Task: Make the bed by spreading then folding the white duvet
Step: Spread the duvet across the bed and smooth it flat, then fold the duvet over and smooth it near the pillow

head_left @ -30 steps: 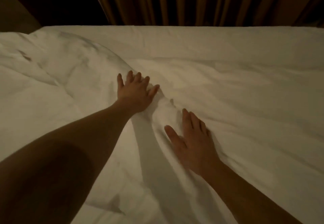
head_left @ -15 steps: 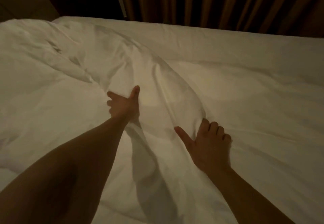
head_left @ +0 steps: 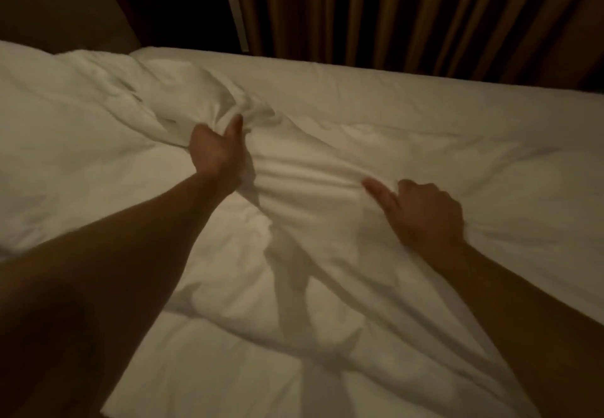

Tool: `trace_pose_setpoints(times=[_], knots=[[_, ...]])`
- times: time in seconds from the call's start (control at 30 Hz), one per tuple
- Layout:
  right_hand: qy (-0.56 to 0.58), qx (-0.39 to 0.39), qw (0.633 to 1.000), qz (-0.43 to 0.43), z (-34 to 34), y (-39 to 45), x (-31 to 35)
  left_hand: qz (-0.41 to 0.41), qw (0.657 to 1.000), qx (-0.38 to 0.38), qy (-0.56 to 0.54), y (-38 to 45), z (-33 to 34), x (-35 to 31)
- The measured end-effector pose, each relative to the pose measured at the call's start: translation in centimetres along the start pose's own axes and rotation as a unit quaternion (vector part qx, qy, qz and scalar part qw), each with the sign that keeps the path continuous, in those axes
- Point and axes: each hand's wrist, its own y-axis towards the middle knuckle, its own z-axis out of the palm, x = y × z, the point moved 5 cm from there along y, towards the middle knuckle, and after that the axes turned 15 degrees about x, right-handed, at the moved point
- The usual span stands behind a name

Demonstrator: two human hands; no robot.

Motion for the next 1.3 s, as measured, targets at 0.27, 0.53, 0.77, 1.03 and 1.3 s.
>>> trace_pose_setpoints(times=[0.27,0.53,0.77,1.03,1.3], knots=[[0.050,-0.014,0.997,-0.058,-7.3,-8.2,5.7,0.036,0.991,-0.106,-0.075,-10.0,-14.4,-4.5],[-0.056,0.155,0.986,0.034,12.3,-12.1,3.7,-0.176,0.943,0.115,0.257,-14.3,-9.4,17.6],[-0.035,0.127,0.990,0.058,20.6,-12.5,3.7,0.156,0.899,0.131,0.387,-11.1,-5.0,17.2],[-0.025,0.196,0.975,0.098,18.2,-11.3,3.2,0.189,0.799,0.297,0.488,-8.0,-0.2,15.3],[-0.056,0.151,0.983,0.090,11.9,-9.9,-4.5,0.195,0.798,0.337,0.460,-6.5,7.1,8.4]])
